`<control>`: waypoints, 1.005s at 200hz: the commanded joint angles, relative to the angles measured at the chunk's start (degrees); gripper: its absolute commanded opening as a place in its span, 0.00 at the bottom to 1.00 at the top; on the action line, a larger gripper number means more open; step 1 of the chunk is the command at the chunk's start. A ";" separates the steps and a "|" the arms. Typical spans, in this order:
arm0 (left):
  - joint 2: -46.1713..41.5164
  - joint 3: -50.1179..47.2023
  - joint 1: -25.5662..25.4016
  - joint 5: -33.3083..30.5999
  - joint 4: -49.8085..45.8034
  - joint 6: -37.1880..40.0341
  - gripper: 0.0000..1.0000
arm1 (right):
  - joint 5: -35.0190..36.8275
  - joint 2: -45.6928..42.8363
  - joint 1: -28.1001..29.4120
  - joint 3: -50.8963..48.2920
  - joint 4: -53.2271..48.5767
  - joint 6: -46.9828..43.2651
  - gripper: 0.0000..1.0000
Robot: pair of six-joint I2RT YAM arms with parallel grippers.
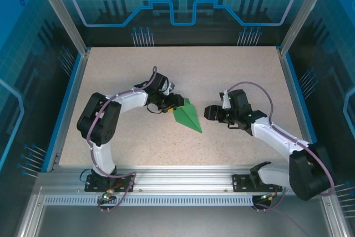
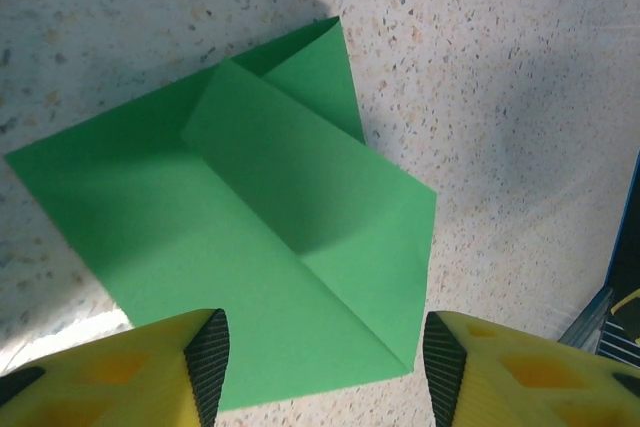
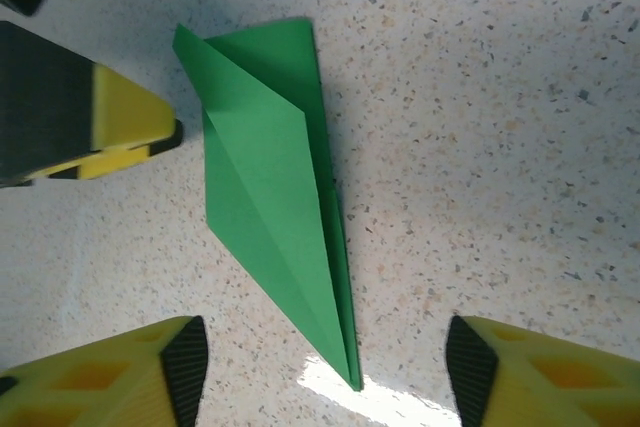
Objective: Fold a paper plane with a square sheet of paper (fold left side to right side)
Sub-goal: Turn over the paper at the center of the table.
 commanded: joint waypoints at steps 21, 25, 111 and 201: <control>4.84 2.76 -0.31 4.34 3.62 -1.82 0.56 | -3.75 -1.36 -0.60 -1.36 7.01 3.77 0.77; 5.33 3.05 -0.31 4.53 3.68 -1.82 0.56 | -4.19 -1.34 -0.57 -1.36 7.18 3.92 0.78; 8.13 7.86 -0.09 7.38 6.08 -1.61 0.14 | -16.10 0.38 -2.12 -2.34 16.99 8.72 1.00; -6.58 11.02 4.45 7.53 1.53 -0.52 0.07 | -29.21 5.97 -10.34 3.37 12.85 3.80 1.00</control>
